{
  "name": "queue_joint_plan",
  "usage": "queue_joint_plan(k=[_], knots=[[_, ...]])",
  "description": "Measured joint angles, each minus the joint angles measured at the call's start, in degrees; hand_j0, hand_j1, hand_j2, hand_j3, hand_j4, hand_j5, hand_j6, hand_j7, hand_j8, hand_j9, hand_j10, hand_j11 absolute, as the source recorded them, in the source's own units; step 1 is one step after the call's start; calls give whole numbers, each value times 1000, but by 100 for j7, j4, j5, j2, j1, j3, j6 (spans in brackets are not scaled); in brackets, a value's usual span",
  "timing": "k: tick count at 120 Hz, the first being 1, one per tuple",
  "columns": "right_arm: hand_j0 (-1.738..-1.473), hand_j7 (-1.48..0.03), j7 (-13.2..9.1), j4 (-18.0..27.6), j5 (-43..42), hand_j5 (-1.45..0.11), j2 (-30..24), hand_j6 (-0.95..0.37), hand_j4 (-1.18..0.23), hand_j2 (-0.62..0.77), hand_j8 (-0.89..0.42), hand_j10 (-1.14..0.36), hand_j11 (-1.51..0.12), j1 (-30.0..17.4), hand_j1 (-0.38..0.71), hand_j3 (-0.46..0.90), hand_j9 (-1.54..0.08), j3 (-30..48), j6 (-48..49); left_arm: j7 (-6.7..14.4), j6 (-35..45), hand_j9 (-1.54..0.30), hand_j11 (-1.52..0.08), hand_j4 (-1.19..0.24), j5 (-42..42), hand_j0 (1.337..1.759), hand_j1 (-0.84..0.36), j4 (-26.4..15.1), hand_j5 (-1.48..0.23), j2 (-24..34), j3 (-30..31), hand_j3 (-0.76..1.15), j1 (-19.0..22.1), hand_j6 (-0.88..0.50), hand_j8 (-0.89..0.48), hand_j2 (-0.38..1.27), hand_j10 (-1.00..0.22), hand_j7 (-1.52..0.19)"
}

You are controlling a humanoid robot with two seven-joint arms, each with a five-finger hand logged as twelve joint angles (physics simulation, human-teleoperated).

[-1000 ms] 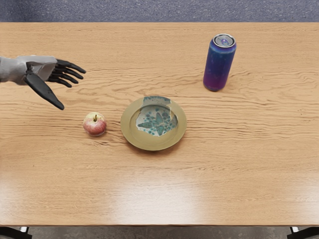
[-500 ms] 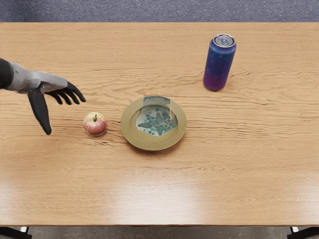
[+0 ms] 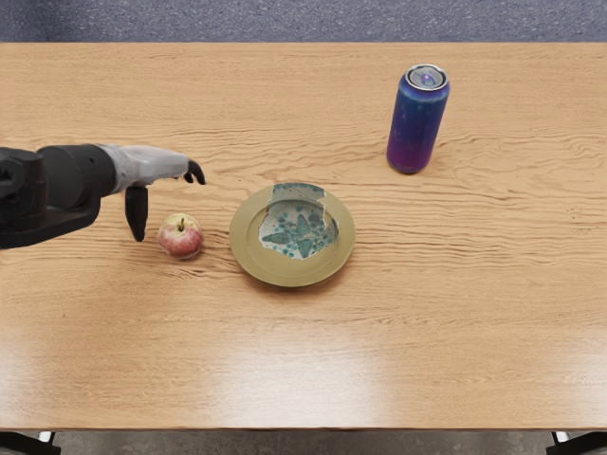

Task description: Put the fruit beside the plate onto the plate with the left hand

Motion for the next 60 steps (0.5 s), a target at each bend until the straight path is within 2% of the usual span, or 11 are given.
queue_joint_plan(k=[19,30,60], knots=[[-1658,-43,1,-1,0,-43,0,-33,-33,-7,-33,-33,-43,-3,-310,0,-43,1,0,1,130,-328,-327,-256,80,1658,49,-10,-328,-181,2,0,193,-257,-257,53,-255,-328],[-1658,-43,1,-1,0,-43,0,-33,-33,-7,-33,-33,-43,-10,-310,0,-43,0,0,1,331,-330,-329,-257,344,1658,47,5,-330,-276,2,0,474,-259,-258,53,-257,-330],[-1658,-43,1,-8,-1,-43,0,-33,-33,-7,-33,-33,-43,-28,-310,0,-43,0,0,1,484,-335,-335,-262,665,1658,42,101,-335,-393,25,0,736,-263,-262,54,-261,-335]])
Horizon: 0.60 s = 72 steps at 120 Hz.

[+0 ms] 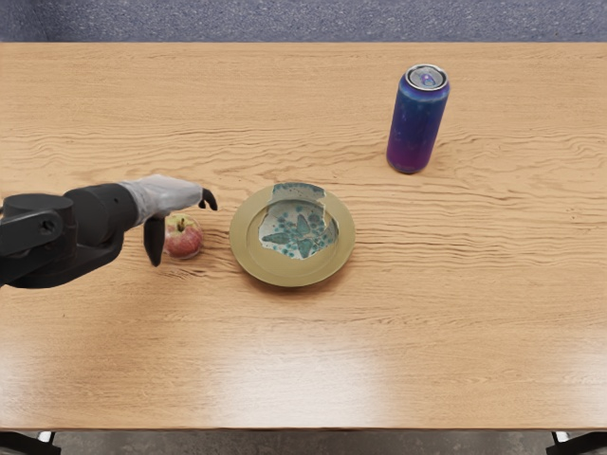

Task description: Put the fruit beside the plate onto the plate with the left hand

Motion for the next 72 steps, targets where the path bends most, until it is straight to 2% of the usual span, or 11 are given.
queue_joint_plan(k=[72], knots=[[-1658,-43,0,-11,0,-43,0,-33,-33,-7,-33,-33,-43,-16,-310,0,-43,0,0,0,542,-458,-457,-355,448,1658,-71,223,-458,-138,187,0,342,-356,-355,74,-355,-458]])
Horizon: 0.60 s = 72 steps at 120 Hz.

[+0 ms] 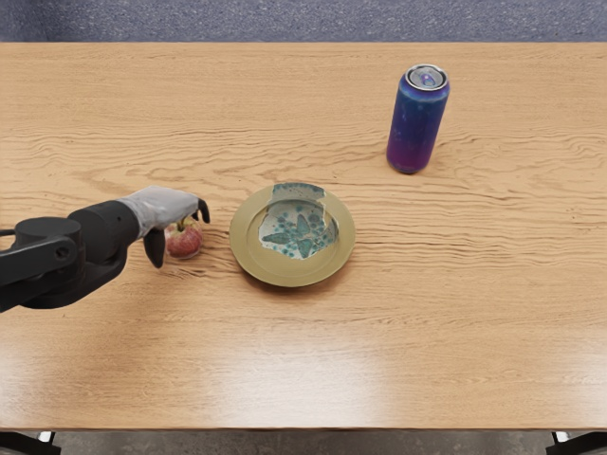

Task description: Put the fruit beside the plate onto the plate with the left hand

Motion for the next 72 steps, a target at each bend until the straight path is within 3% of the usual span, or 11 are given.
queue_joint_plan(k=[36,55,72], knots=[[-1658,-43,0,0,0,-43,0,-33,-33,-7,-33,-33,-43,-5,-310,0,-43,0,0,-1,291,-542,-541,-461,134,1658,-137,7,-502,-9,-3,0,191,-350,-345,97,-435,-520],[-1658,-43,0,0,0,-43,0,-33,-33,-7,-33,-33,-43,-8,-310,0,-43,0,0,0,408,-600,-599,-485,226,1658,-187,36,-577,-9,7,0,212,-404,-415,113,-470,-589],[-1658,-43,0,0,1,-43,0,-33,-33,-7,-33,-33,-43,-9,-310,0,-43,0,0,7,435,-730,-725,-551,310,1650,-144,143,-668,-107,89,0,211,-359,-384,39,-540,-707]])
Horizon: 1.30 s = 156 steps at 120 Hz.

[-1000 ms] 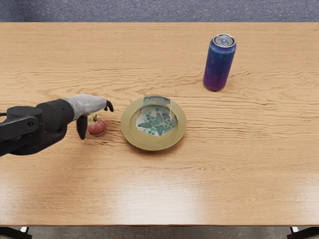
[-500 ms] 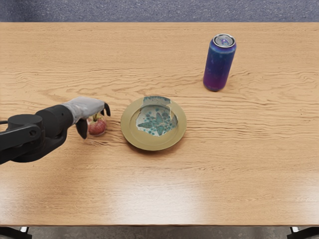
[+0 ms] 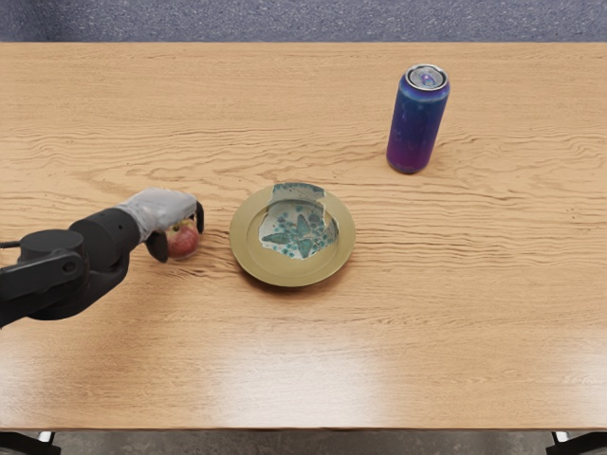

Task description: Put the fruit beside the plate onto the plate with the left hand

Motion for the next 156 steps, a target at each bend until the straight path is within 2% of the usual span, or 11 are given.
queue_joint_plan(k=[14,30,38,79,97,107,112,120,141,151,156], knots=[[-1658,-43,0,-2,0,-43,0,-33,-33,-7,-33,-33,-43,0,-310,0,-43,0,0,-3,41,-815,-813,-548,13,1648,-171,97,-734,-31,65,0,-7,-369,-360,94,-634,-786],[-1658,-43,0,-7,0,-43,0,-33,-33,-7,-33,-33,-43,0,-310,0,-43,0,0,-5,23,-996,-998,-401,-27,1642,-353,178,-923,-43,97,0,-9,-227,-274,475,-647,-964],[-1658,-43,0,-8,0,-43,0,-33,-33,-7,-33,-33,-43,0,-310,0,-43,0,0,-4,7,-1062,-1068,-341,-30,1637,-299,203,-998,-52,101,0,-12,-182,-245,293,-687,-1031],[-1658,-43,0,-15,-1,-43,0,-33,-33,-7,-33,-33,-43,6,-310,0,-43,1,0,-6,-77,-1137,-1146,-294,-222,1642,-215,299,-1148,-147,105,0,-650,-166,-235,163,-794,-1123],[-1658,-43,0,-17,-1,-43,0,-33,-33,-7,-33,-33,-43,8,-310,0,-43,1,-1,-6,-85,-1138,-1147,-268,-489,1643,-256,302,-1156,-326,82,0,-1068,-149,-218,271,-806,-1117],[-1658,-43,0,-17,-1,-43,0,-33,-33,-7,-33,-33,-43,6,-310,0,-43,1,-5,-6,-75,-1139,-1146,-281,-574,1644,-212,301,-1157,-639,73,0,-1173,-156,-206,146,-806,-1119],[-1658,-43,0,-17,-1,-43,0,-33,-33,-7,-33,-33,-43,5,-310,0,-43,1,-6,-6,-67,-1138,-1143,-279,-613,1645,-233,301,-1155,-760,67,0,-1247,-158,-210,251,-799,-1118],[-1658,-43,0,-18,-1,-43,0,-33,-33,-7,-33,-33,-43,4,-310,0,-43,1,-6,-6,-55,-1135,-1141,-300,-698,1645,-207,298,-1139,-940,61,0,-1383,-174,-217,186,-793,-1119],[-1658,-43,0,-18,-1,-43,0,-33,-33,-7,-33,-33,-43,1,-310,0,-43,0,-6,-8,-62,-1135,-1140,-323,-810,1645,-180,299,-1128,-1523,69,0,-1397,-184,-224,141,-782,-1125],[-1658,-43,0,-18,-1,-43,0,-33,-33,-7,-33,-33,-43,0,-310,0,-43,0,-5,-9,-81,-1135,-1142,-302,-877,1646,-215,300,-1139,-1620,98,0,-1321,-169,-232,234,-790,-1117],[-1658,-43,0,-18,-1,-43,0,-33,-33,-7,-33,-33,-43,0,-310,0,-43,0,-4,-9,-93,-1135,-1142,-300,-899,1646,-189,304,-1148,-1638,135,0,-1282,-178,-232,157,-795,-1113]])
